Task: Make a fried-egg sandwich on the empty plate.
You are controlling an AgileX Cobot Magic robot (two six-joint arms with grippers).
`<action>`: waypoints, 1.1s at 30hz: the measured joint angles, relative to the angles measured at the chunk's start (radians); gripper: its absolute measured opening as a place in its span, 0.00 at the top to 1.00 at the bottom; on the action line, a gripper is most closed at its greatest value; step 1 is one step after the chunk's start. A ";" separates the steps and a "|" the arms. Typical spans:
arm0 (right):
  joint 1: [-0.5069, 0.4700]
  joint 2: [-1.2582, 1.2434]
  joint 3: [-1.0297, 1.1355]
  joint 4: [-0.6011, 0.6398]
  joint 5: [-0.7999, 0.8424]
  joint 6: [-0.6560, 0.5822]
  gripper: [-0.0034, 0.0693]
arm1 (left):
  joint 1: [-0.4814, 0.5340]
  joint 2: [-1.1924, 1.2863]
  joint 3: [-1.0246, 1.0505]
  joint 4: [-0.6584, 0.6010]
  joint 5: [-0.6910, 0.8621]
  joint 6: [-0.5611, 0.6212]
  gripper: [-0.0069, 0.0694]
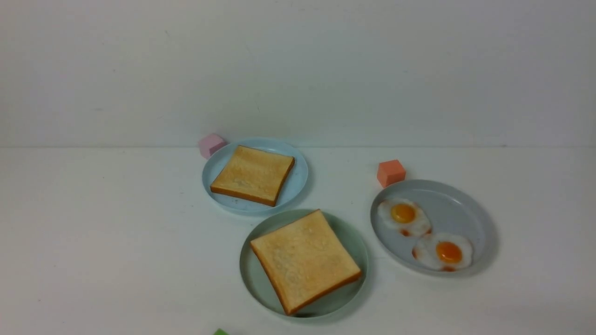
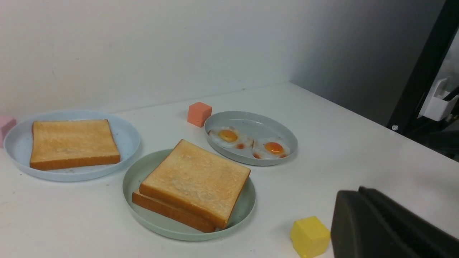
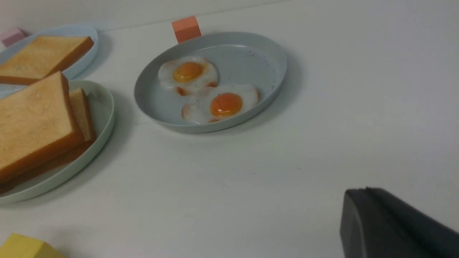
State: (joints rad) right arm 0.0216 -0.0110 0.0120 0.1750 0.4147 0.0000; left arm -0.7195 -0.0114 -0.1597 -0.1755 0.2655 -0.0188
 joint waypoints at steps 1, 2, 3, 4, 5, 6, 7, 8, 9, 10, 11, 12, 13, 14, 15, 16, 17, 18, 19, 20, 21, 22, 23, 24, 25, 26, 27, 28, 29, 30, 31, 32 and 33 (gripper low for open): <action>0.000 0.000 0.000 0.001 0.000 0.000 0.96 | 0.000 0.000 0.000 0.000 0.000 0.000 0.92; 0.000 0.000 0.000 0.001 0.000 0.000 0.96 | 0.000 0.000 0.000 0.000 0.000 0.000 0.92; 0.000 0.000 0.000 0.001 0.000 0.000 0.96 | 0.000 0.000 0.000 0.000 0.000 0.000 0.92; 0.000 0.000 0.000 0.001 0.000 0.000 0.96 | 0.000 0.000 0.000 0.000 0.000 0.000 0.92; 0.000 0.000 0.000 0.001 0.000 0.000 0.96 | 0.000 0.000 0.000 0.000 0.000 0.000 0.91; 0.000 0.000 0.000 0.001 0.000 0.000 0.96 | 0.000 0.000 0.000 0.000 0.000 0.000 0.91; 0.000 0.000 0.000 0.001 0.000 0.000 0.96 | 0.000 0.000 0.000 0.000 0.000 0.000 0.91; 0.000 0.000 0.000 0.001 0.000 0.000 0.96 | 0.000 0.000 0.000 0.000 0.000 0.000 0.91; 0.000 0.000 0.000 0.001 0.000 0.000 0.96 | 0.000 0.000 0.001 0.000 0.000 0.000 0.91; 0.000 0.000 0.000 0.001 0.000 0.000 0.96 | 0.000 0.000 0.001 0.000 0.000 0.000 0.91; 0.000 0.000 0.001 0.001 0.000 0.000 0.96 | 0.000 0.000 0.001 0.000 0.000 0.000 0.91; 0.000 0.000 0.001 0.001 0.000 0.000 0.95 | 0.000 0.000 0.001 0.000 0.000 0.000 0.91; 0.000 0.000 0.001 0.001 0.000 0.000 0.95 | 0.000 0.000 0.001 0.000 0.000 0.000 0.91; 0.000 0.000 0.001 0.001 0.000 0.000 0.95 | 0.000 0.000 0.001 0.000 0.000 0.000 0.91; 0.000 0.000 0.001 0.001 0.000 0.000 0.95 | 0.000 0.000 0.001 0.003 -0.005 0.000 0.90; 0.000 0.000 0.001 0.001 0.000 0.000 0.95 | 0.000 0.000 0.003 0.008 -0.012 0.000 0.90; 0.000 0.000 0.001 0.001 -0.001 0.000 0.95 | 0.001 0.000 0.009 0.024 -0.028 0.000 0.90; 0.000 0.000 0.001 0.001 -0.001 0.000 0.95 | 0.014 0.000 0.018 0.054 -0.064 -0.001 0.91; 0.000 0.000 0.001 0.001 -0.001 0.000 0.95 | 0.029 0.000 0.022 0.063 -0.076 -0.004 0.92; 0.000 0.000 0.001 0.001 -0.001 0.000 0.95 | 0.050 0.000 0.029 0.077 -0.100 -0.007 0.93; 0.000 0.000 0.001 0.001 -0.001 0.000 0.95 | 0.119 0.000 0.044 0.105 -0.142 -0.010 0.93; 0.000 0.000 0.001 0.001 -0.001 0.000 0.94 | 0.184 0.000 0.054 0.113 -0.160 -0.012 0.93; 0.000 0.000 0.001 0.001 -0.001 0.000 0.94 | 0.239 0.000 0.069 0.118 -0.169 -0.013 0.93; 0.000 0.000 0.001 0.001 -0.001 0.000 0.94 | 0.342 0.000 0.094 0.125 -0.170 -0.022 0.93; 0.000 0.000 0.001 0.002 -0.001 0.000 0.94 | 0.401 0.000 0.112 0.127 -0.167 -0.032 0.93; 0.000 0.000 0.001 0.001 -0.001 0.000 0.94 | 0.430 0.000 0.117 0.127 -0.164 -0.038 0.93; 0.000 0.000 0.001 0.001 -0.001 0.000 0.94 | 0.486 0.000 0.143 0.128 -0.159 -0.055 0.93; 0.000 0.000 0.001 0.001 -0.001 0.000 0.94 | 0.564 0.000 0.169 0.128 -0.141 -0.086 0.93; 0.000 0.000 0.001 0.001 -0.001 0.000 0.94 | 0.641 0.000 0.182 0.129 -0.099 -0.128 0.93; 0.000 0.000 0.001 0.002 -0.002 0.000 0.94 | 0.668 0.000 0.183 0.133 -0.058 -0.146 0.93; 0.000 0.000 0.001 0.002 -0.002 0.000 0.93 | 0.690 0.000 0.183 0.135 -0.036 -0.161 0.93; 0.000 0.000 0.001 0.002 -0.003 0.000 0.93 | 0.732 0.000 0.188 0.147 0.076 -0.197 0.93; 0.000 0.000 0.001 0.002 -0.003 0.000 0.93 | 0.735 0.000 0.188 0.147 0.082 -0.201 0.93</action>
State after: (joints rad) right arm 0.0216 -0.0110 0.0129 0.1769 0.4118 0.0000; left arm 0.0157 -0.0114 0.0284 -0.0282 0.3478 -0.2199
